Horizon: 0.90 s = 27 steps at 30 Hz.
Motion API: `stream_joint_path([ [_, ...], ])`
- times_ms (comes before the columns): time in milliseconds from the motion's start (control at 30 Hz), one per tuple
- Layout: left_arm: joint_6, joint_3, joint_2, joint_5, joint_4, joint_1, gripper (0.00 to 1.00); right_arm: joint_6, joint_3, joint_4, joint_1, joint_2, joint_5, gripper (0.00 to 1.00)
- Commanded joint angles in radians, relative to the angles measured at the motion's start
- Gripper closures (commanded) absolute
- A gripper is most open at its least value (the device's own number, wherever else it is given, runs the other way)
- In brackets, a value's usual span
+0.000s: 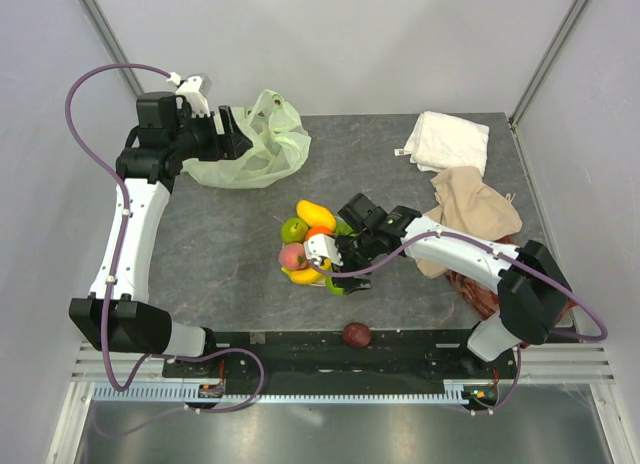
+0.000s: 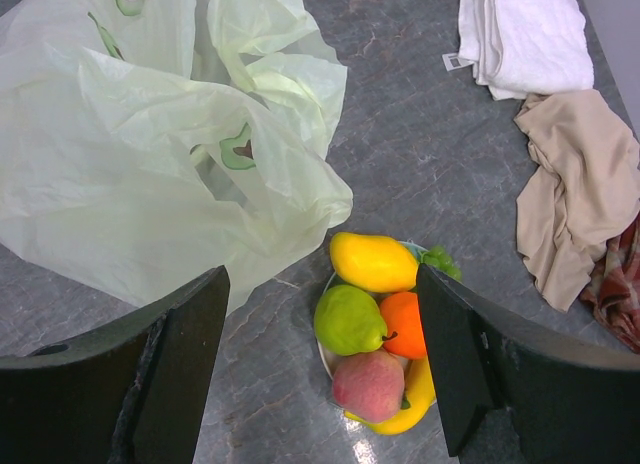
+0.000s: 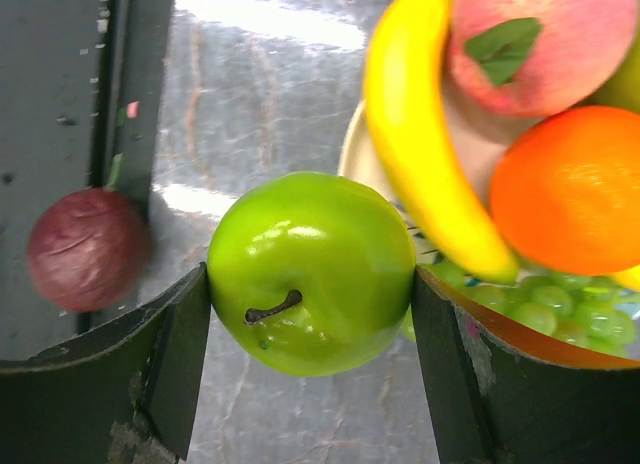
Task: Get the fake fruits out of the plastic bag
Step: Pick up the fake fruit from the center of the board, then place the fake fruit on the plate.
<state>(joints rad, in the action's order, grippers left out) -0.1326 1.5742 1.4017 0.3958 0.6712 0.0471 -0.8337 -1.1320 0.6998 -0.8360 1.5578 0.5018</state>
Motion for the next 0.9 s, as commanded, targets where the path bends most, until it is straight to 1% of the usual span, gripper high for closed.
stream_joint_path([
  [0,0.019,0.004,-0.012,0.018,-0.022,-0.007,0.17,0.016,-0.037,-0.08,-0.002,0.047,-0.051,0.32],
  [167,0.019,0.001,-0.01,0.02,-0.022,-0.013,0.17,0.01,-0.035,-0.144,-0.002,0.071,-0.092,0.31],
  [400,0.019,-0.006,-0.015,0.023,-0.022,-0.016,0.17,0.004,-0.032,-0.157,0.0,0.087,-0.103,0.27],
  [500,0.019,-0.013,-0.018,0.026,-0.022,-0.018,0.17,0.005,-0.023,-0.157,0.0,0.088,-0.108,0.22],
  [600,0.019,-0.014,-0.021,0.029,-0.021,-0.02,0.17,0.008,-0.012,-0.158,0.0,0.087,-0.112,0.15],
  [633,0.019,-0.014,-0.02,0.032,-0.022,-0.02,0.17,0.008,-0.014,-0.158,0.0,0.085,-0.112,0.02],
  [867,0.018,-0.009,-0.015,0.044,-0.022,-0.021,0.18,0.025,-0.011,-0.157,0.0,0.045,-0.112,0.02],
])
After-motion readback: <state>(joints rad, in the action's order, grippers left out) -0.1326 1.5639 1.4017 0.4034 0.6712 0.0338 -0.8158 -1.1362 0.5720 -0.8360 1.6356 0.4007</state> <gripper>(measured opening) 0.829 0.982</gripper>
